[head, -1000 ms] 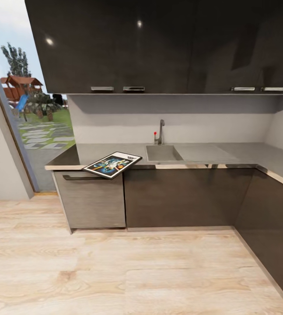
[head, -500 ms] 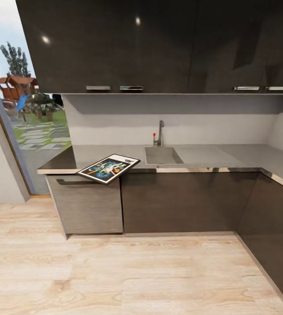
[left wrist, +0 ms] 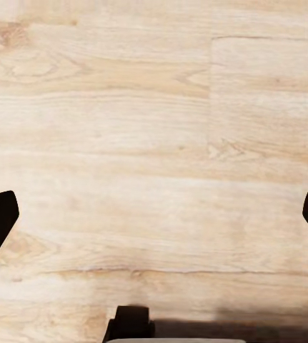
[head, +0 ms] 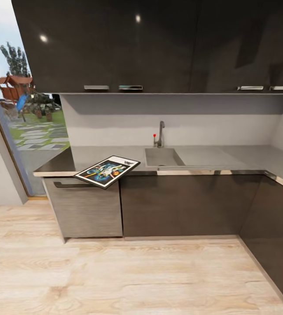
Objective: Pick up the poster from the kitchen countertop and hang it on one of the wall nails in the kitchen.
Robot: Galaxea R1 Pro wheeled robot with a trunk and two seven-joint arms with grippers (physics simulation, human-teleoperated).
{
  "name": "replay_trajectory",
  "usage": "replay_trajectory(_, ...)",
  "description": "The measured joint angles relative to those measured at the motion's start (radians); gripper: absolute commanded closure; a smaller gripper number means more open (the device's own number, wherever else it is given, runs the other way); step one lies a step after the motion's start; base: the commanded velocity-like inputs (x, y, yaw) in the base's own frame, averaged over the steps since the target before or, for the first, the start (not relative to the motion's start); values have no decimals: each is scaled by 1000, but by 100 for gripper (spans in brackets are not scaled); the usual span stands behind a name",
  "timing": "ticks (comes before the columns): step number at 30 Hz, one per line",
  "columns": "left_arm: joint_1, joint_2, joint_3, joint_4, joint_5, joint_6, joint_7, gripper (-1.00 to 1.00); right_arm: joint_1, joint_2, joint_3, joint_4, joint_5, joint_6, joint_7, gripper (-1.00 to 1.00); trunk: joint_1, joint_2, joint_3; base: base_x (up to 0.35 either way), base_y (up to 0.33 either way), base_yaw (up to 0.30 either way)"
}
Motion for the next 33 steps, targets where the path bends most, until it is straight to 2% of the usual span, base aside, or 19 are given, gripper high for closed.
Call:
replay_trajectory(12, 0, 0, 0, 0, 1, 0, 0, -100, 0, 0, 0, 0, 0, 0, 0, -100, 0, 0, 0, 80, -18, 0)
replay_trajectory(26, 0, -1, 0, 0, 1, 0, 0, -100, 0, -1, 0, 0, -1, 0, 0, -100, 0, 0, 0, 216, -211, 0)
replay_trajectory(33, 0, -1, 0, 0, 1, 0, 0, -100, 0, 0, 0, 0, -1, 0, 0, -100, 0, 0, 0, 61, -85, 0)
